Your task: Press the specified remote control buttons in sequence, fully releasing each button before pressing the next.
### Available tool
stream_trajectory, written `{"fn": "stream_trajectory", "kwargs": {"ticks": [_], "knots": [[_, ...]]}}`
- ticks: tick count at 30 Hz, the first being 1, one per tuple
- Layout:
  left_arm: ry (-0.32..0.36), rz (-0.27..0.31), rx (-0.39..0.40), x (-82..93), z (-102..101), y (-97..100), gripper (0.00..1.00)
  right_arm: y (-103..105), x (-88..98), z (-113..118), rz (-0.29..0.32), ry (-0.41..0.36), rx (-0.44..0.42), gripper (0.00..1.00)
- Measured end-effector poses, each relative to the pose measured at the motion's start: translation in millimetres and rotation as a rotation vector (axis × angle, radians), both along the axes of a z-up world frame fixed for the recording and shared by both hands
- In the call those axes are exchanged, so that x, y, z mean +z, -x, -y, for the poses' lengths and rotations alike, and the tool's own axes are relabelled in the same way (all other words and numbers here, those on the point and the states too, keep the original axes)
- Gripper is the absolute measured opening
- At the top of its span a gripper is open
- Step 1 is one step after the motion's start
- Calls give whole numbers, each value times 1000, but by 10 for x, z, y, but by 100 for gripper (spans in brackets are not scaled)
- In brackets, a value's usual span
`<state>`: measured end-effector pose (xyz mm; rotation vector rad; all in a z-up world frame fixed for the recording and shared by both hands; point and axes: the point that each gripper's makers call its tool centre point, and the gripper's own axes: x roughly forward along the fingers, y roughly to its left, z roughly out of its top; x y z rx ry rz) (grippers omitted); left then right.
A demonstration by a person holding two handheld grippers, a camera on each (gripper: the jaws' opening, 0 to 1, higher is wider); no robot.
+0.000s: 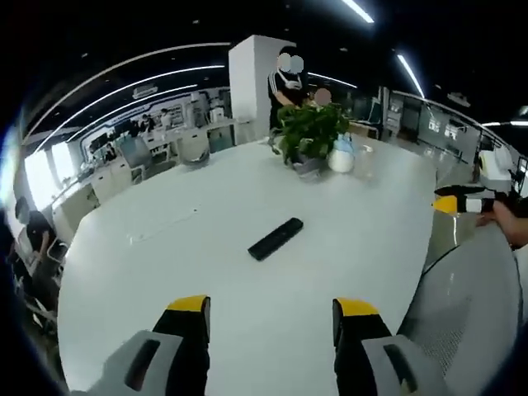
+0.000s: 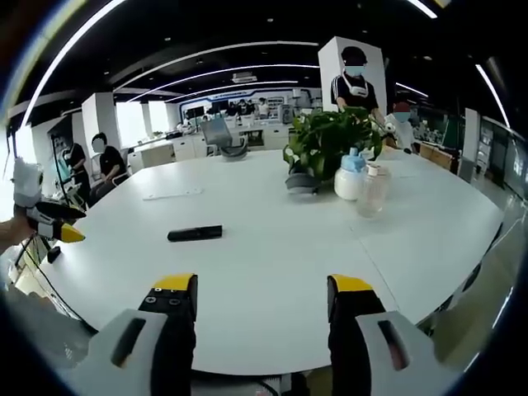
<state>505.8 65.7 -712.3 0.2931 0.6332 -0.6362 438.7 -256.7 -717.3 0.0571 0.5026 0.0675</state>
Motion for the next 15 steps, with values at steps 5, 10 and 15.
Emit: {"fn": "stream_trajectory", "kwargs": {"ticks": [5, 10, 15], "knots": [[-52, -3, -79, -12, 132, -159, 61, 2, -25, -14, -13, 8, 11, 64], [-86, -25, -166, -42, 267, -305, 60, 3, -39, -17, -22, 14, 13, 64], [-127, -33, -224, -125, 348, -424, 60, 4, -46, 2, -26, 14, 2, 62]]}}
